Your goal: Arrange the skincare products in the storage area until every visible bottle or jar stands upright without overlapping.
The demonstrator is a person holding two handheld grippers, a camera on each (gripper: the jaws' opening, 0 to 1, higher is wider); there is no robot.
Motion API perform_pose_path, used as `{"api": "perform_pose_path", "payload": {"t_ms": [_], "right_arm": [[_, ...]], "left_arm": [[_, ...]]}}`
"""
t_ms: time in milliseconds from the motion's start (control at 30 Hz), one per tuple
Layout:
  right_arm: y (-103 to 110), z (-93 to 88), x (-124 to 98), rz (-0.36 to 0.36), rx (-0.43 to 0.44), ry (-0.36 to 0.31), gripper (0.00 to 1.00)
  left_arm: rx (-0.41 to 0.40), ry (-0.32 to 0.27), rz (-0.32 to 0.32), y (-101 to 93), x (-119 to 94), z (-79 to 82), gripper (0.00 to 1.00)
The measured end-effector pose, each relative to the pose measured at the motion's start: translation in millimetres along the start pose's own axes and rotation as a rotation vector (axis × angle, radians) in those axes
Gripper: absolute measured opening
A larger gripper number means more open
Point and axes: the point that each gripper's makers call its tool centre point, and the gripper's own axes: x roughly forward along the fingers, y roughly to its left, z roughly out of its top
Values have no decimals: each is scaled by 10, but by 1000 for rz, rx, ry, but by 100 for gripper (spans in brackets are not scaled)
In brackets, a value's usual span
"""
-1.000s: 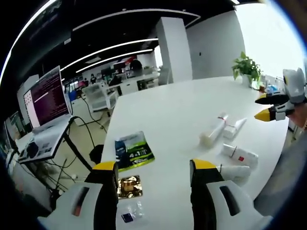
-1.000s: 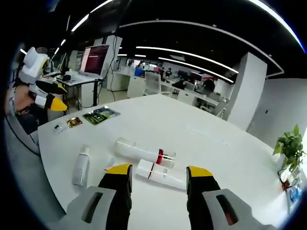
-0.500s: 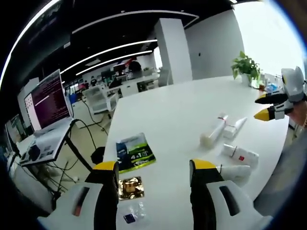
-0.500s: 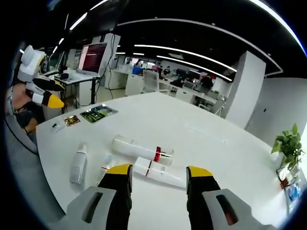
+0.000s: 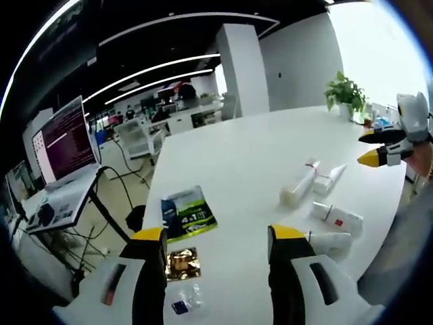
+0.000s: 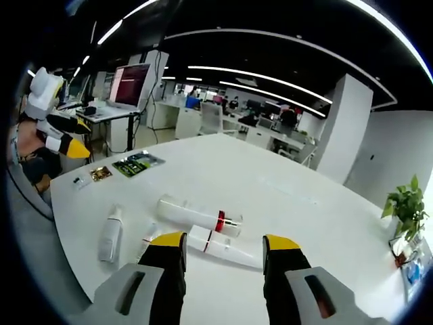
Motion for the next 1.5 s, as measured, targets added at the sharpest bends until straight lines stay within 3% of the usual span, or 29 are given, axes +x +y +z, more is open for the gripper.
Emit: {"api": "perform_pose_path", "payload": {"t_ms": [167, 300, 533, 967, 1233, 1300, 1500], "right_arm": [[-3, 28, -7, 1, -1, -13, 42], [-12, 31, -6, -2, 3, -14, 42], [-58, 26, -19, -14, 17, -17, 42], [-62, 10, -3, -8, 35, -10, 42], [-63, -1, 5, -4, 44, -7, 42], [-59, -7, 10, -2, 44, -4, 42], [-40, -37, 27, 6, 44, 8, 42]], "left_arm": [[-24, -5, -43, -80, 36, 95, 57], [32, -12, -63, -144, 103, 198, 57], [84, 17, -141, -317, 336, 231, 56], [200, 71, -395, -902, 911, 430, 52], [284, 151, -533, -1313, 1272, 358, 50], [321, 183, -587, -1448, 1349, 300, 48], [438, 299, -668, -1669, 1562, 71, 46]]}}
